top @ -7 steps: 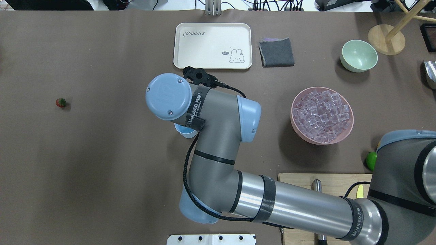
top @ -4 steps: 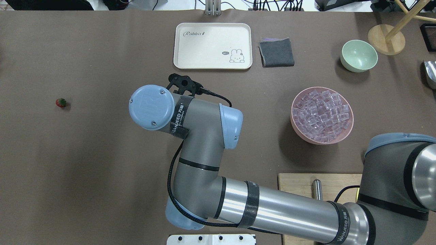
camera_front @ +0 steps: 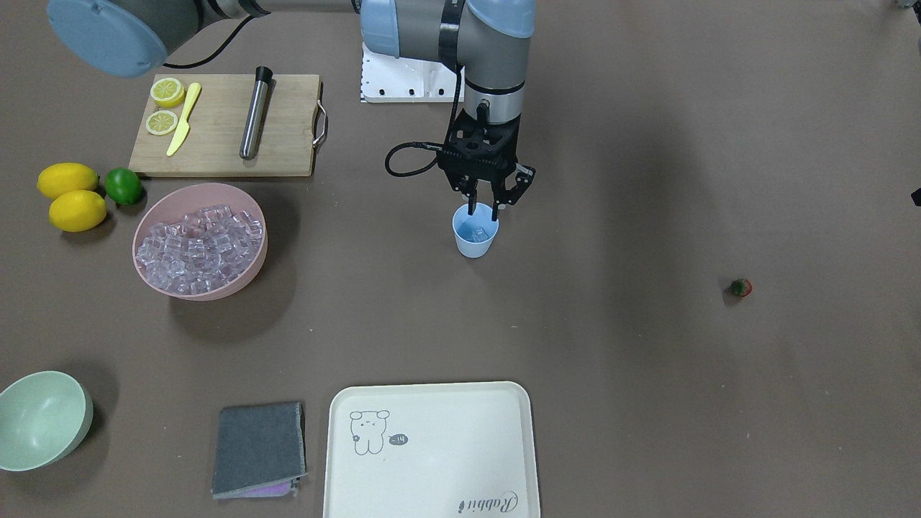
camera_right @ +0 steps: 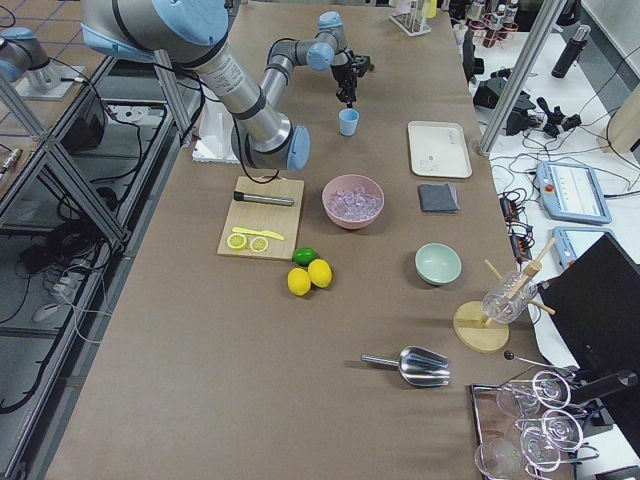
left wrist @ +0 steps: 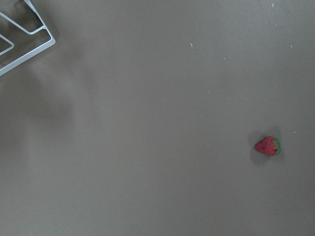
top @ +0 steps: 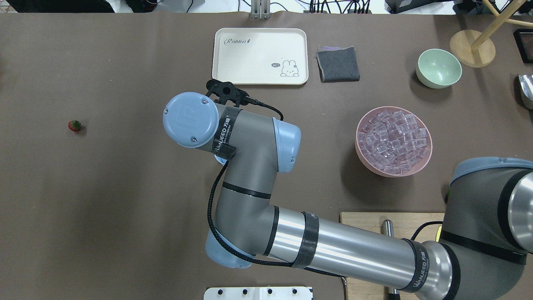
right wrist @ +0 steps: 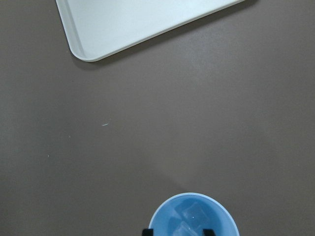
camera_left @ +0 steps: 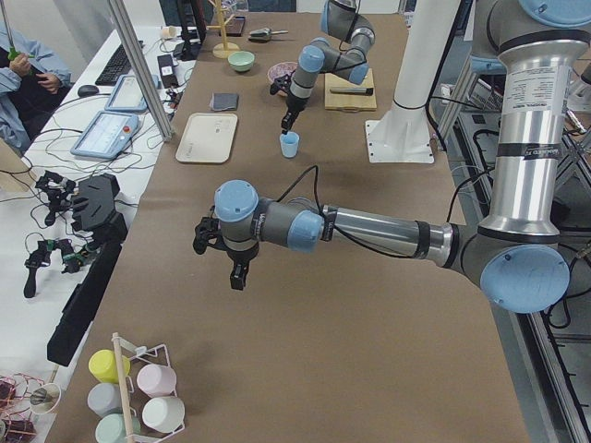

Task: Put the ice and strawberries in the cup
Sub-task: 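Open the right gripper to drop the ice cube into the cup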

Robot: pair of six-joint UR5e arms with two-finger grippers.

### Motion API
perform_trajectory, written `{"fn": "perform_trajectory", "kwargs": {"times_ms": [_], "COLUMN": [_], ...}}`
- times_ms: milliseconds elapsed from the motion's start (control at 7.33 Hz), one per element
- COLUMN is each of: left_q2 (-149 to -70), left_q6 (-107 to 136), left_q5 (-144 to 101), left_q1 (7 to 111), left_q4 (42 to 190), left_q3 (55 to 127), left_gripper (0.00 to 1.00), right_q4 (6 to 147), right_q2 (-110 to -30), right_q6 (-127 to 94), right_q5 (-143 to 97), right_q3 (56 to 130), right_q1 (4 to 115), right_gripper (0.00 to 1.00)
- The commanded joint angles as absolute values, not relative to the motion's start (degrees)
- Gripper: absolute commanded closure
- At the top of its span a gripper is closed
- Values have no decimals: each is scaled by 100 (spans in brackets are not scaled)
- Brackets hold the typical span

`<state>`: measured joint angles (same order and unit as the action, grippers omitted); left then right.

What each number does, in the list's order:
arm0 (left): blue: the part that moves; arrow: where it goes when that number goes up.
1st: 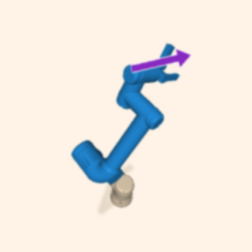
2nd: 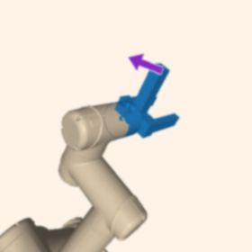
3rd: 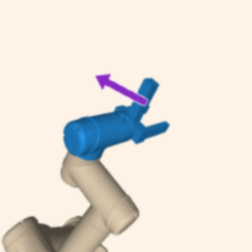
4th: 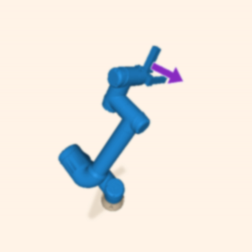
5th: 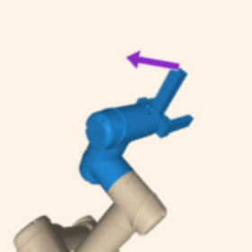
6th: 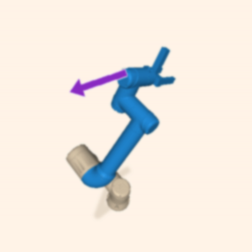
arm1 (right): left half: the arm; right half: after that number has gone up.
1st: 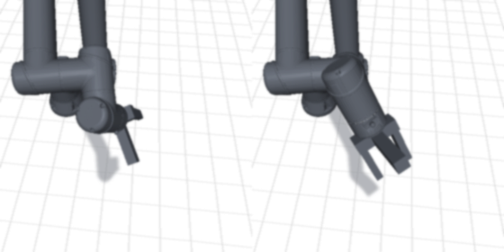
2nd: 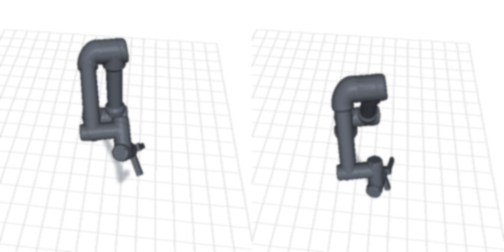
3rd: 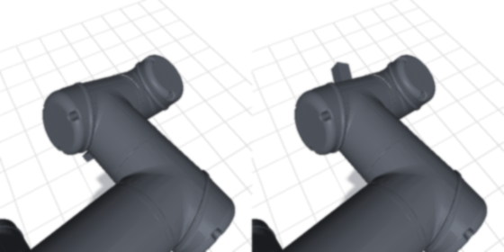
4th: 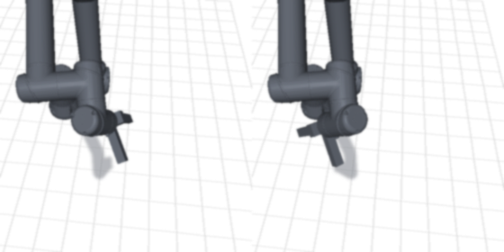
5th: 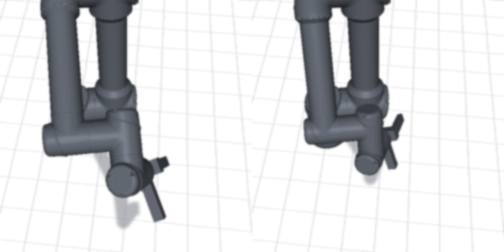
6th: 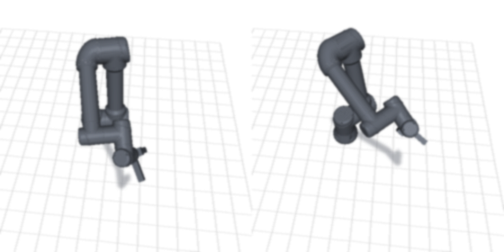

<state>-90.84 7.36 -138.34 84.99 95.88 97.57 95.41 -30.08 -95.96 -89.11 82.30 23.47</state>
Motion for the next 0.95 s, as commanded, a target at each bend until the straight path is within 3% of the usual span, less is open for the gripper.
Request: {"fn": "perform_trajectory", "kwargs": {"times_ms": [0,273,682,818], "left_q2": [-9026,-8992,-8939,-8904], "left_q6": [738,730,729,729], "left_q5": [-13922,-13931,-13922,-13931], "left_q1": [8499,8499,8499,8499], "left_q4": [9694,9703,9861,9870], "left_q3": [9738,9712,9694,9703], "left_gripper": [2,2,2,2], "right_q4": [9615,10288,10486,10477], "right_q2": [-3032,-3260,-5258,-5465], "right_q6": [-9597,-9484,-7328,-6895], "right_q5": [-8938,-9516,-9754,-10113], "right_q3": [8305,8620,10830,10950], "right_q1": [2390,2845,3294,3618], "right_gripper": [1,0,0,1]}}
